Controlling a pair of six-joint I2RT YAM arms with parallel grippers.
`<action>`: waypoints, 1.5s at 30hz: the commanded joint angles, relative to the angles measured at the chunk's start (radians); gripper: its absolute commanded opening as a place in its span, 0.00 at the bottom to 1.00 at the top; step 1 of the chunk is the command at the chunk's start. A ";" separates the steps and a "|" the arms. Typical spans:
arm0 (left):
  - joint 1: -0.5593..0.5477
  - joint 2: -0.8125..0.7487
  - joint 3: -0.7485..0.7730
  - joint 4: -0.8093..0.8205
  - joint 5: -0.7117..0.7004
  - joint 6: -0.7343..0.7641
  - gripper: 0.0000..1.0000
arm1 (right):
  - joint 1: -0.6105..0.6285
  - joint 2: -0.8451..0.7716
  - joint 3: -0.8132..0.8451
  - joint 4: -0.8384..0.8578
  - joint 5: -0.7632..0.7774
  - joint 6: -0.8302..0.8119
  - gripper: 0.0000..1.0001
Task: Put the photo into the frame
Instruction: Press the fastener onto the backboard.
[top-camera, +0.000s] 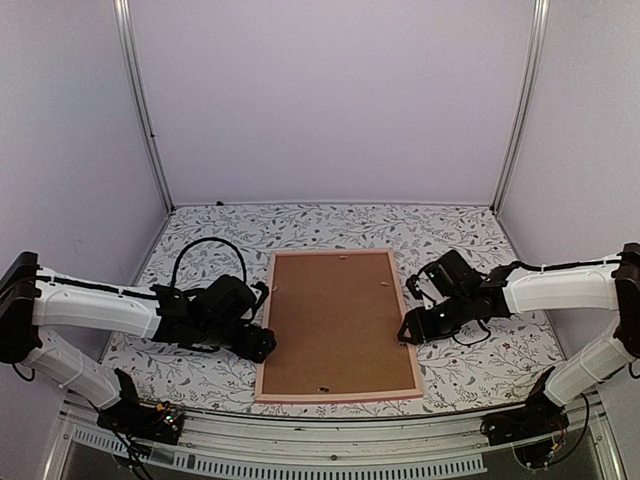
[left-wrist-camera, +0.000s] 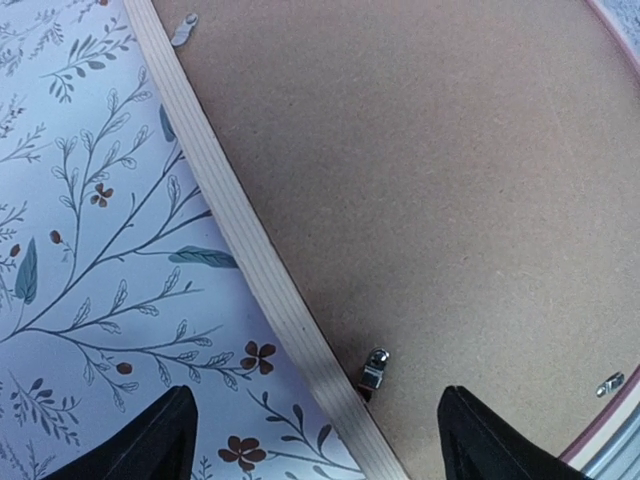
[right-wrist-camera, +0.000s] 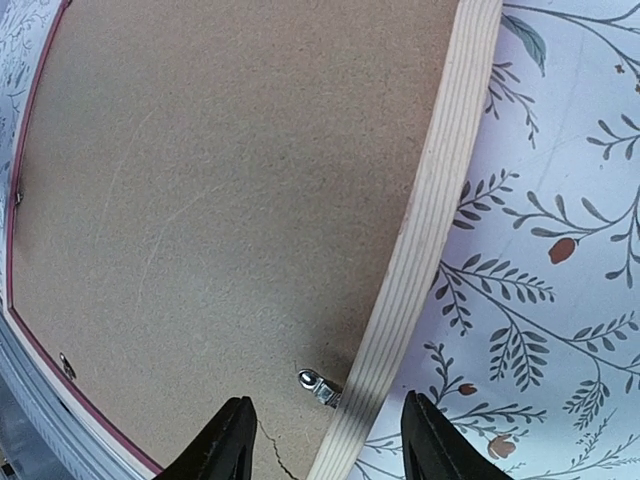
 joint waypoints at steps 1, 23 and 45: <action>0.000 -0.022 0.020 0.025 0.017 0.009 0.86 | -0.006 0.025 0.013 -0.016 0.069 0.031 0.53; 0.358 0.368 0.395 0.014 0.116 0.193 0.80 | -0.103 0.251 0.206 0.017 0.153 -0.029 0.55; 0.427 0.536 0.487 0.048 0.209 0.220 0.50 | -0.121 0.302 0.213 0.061 0.106 -0.070 0.51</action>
